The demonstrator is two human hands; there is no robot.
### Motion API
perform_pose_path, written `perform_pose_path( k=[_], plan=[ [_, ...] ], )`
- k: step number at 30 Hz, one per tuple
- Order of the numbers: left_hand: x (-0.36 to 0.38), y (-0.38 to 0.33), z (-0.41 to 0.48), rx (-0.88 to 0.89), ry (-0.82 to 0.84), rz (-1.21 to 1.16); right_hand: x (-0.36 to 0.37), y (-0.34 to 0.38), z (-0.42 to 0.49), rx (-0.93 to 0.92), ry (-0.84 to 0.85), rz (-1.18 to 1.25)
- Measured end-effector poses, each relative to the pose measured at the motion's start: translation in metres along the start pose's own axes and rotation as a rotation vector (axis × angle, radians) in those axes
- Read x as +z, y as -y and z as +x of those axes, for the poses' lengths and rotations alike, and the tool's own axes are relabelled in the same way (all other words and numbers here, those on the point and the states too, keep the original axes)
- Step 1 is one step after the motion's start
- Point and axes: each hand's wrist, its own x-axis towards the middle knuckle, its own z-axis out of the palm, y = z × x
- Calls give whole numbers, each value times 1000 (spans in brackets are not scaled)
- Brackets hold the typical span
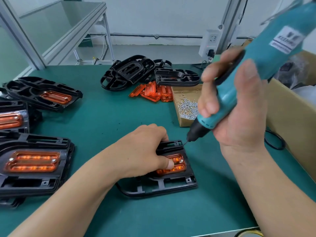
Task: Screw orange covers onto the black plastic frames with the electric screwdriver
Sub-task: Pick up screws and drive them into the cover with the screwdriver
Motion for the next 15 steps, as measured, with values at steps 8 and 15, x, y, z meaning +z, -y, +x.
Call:
perform_pose_path(
  k=[8, 15],
  plan=[
    [-3, 1, -1, 2, -11, -7, -57, -4, 9, 145, -483, 112],
    [-17, -27, 26, 60, -391, -42, -83, -10, 14, 157, -652, 192]
  ],
)
